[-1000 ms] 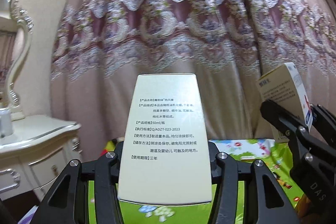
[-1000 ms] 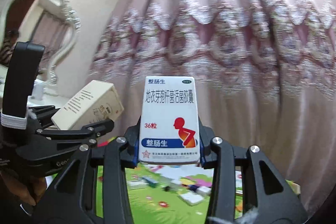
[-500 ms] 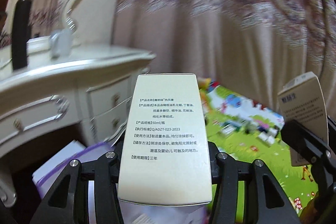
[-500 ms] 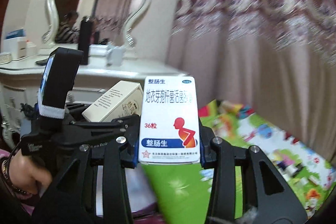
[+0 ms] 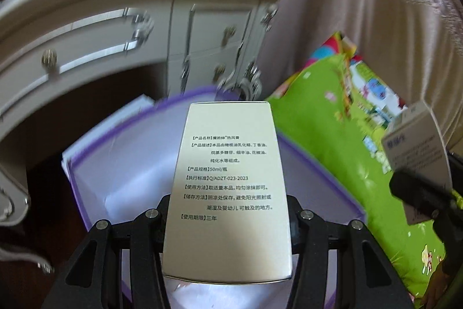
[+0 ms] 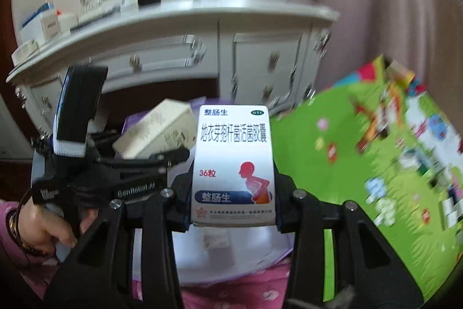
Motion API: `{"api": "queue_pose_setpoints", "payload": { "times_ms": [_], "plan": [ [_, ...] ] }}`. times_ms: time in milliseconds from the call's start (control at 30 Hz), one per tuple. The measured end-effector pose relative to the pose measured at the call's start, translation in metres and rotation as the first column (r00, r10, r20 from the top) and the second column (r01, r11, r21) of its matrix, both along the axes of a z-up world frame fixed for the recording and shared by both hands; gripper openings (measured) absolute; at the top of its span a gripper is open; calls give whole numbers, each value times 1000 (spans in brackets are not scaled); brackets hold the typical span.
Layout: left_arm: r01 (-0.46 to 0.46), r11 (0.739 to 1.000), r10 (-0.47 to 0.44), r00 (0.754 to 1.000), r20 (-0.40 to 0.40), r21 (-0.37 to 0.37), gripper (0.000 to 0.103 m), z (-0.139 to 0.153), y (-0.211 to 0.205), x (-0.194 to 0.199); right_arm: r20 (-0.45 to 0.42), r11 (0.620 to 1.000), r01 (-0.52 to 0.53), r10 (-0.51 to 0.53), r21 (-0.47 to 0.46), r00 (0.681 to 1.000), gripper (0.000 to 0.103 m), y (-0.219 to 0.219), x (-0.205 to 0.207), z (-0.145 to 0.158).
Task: Organize rigid objects
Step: 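Lift both held boxes and carry them over the purple-rimmed storage box, then open both tools to drop the boxes into the storage box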
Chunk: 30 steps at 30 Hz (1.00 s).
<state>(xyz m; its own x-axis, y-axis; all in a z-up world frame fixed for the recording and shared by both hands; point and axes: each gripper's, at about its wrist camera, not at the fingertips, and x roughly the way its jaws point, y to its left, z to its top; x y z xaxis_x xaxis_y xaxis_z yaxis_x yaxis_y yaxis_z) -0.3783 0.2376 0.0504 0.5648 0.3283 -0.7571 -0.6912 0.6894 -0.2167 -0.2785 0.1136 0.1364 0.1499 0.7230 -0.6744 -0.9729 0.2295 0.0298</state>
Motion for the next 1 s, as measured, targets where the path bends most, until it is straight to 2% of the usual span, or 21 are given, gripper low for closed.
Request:
{"api": "queue_pose_setpoints", "payload": {
  "times_ms": [233, 400, 700, 833, 867, 933, 1000],
  "plan": [
    [-23, 993, 12, 995, -97, -115, 52, -39, 8, -10, -115, 990, -38, 23, -139, 993, 45, 19, 7, -49],
    [-22, 990, 5, 993, -117, -139, 52, -49, 9, -10, -141, 975, -65, 34, -215, 989, 45, 29, 0, -79],
    [-29, 989, 5, 987, -162, -146, 52, -55, 7, -3, -182, 976, -72, 34, -207, 983, 45, 27, 2, -84],
    [-35, 987, 5, 981, -194, -154, 53, -58, 8, 0, -247, 982, -74, 29, -176, 969, 46, 22, 7, -84],
    [-43, 986, 9, 978, -209, -160, 56, -58, 9, 3, -267, 982, -76, 27, -173, 963, 48, 23, 9, -85],
    [-72, 988, 32, 962, -269, -138, 68, -59, 8, 12, -317, 984, -61, 5, -168, 949, 70, 18, 20, -86],
    [-77, 992, 42, 951, -307, -102, 82, -54, 5, 21, -352, 991, -30, -17, -128, 936, 72, 6, 31, -79]
  ]
}}
